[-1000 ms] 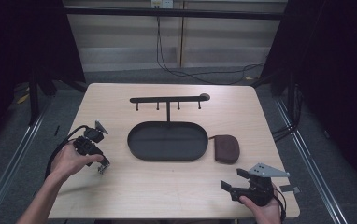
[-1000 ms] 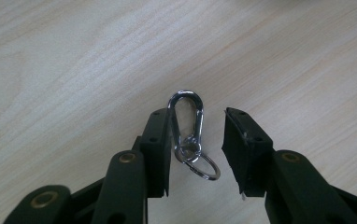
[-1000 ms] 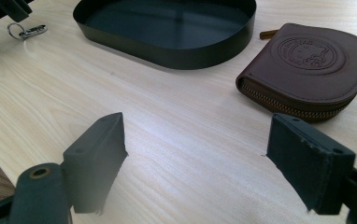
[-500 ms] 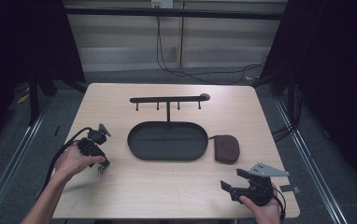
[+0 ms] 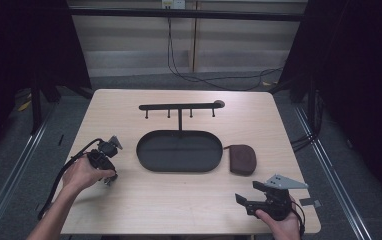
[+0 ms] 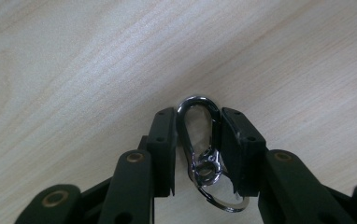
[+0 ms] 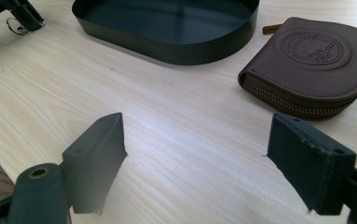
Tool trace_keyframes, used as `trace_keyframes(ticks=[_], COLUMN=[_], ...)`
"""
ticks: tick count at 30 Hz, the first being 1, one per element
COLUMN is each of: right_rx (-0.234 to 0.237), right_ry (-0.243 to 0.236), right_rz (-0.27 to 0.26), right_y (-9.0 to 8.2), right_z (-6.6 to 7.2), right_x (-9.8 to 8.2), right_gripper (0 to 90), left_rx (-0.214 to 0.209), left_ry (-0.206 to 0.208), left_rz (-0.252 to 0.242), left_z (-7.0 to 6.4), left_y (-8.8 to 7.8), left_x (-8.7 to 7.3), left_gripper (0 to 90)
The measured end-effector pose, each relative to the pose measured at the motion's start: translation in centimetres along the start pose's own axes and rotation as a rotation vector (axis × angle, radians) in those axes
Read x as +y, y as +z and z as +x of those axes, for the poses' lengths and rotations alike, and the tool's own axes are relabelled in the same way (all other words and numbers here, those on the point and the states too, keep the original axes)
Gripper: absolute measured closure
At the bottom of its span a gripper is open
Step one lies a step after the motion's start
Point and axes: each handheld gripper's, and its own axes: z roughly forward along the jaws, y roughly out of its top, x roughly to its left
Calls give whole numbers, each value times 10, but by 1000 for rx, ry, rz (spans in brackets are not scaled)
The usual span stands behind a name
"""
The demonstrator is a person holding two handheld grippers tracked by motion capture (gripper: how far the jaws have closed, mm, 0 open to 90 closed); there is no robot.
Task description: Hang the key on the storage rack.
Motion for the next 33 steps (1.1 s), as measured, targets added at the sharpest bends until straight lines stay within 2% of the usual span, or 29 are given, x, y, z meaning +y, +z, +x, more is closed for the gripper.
trace_keyframes(ticks=[1, 2, 3, 5, 6, 15, 19, 26, 27, 28, 31, 33], right_rx=[0, -1, -1, -2, -1, 0, 0, 2, 2, 3, 2, 2], right_ry=[0, -1, 1, 2, 1, 2, 5, 5, 5, 6, 7, 8], right_rz=[0, 0, 0, 1, 1, 5, 3, 5, 5, 5, 5, 6], right_y=[0, 0, 0, 0, 0, 0, 1, 1, 1, 1, 1, 1], right_z=[0, 0, 0, 0, 0, 0, 0, -1, -1, 0, 0, 0], right_x=[0, 0, 0, 0, 0, 0, 0, 0, 0, 0, 0, 0], right_gripper=[186, 186, 186, 186, 186, 186, 186, 186, 186, 186, 186, 186], left_rx=[0, 26, 27, 25, 10, 10, -13, -57, -57, -75, -71, -65], left_ry=[0, 3, 0, -3, -22, -12, -27, -46, -46, -37, -47, -51], left_rz=[0, 16, 23, 23, 25, 28, 40, 7, 7, -4, -10, -47], left_z=[0, -4, -4, -4, -3, -2, 1, 7, 7, 9, 10, 12], left_y=[0, 1, 0, 1, 1, 0, 0, -8, -8, -11, -14, -21], left_x=[0, 3, 4, 4, 4, 4, 5, -1, -1, -2, -4, -6], left_gripper=[663, 666, 666, 669, 672, 680, 680, 681, 681, 681, 682, 682])
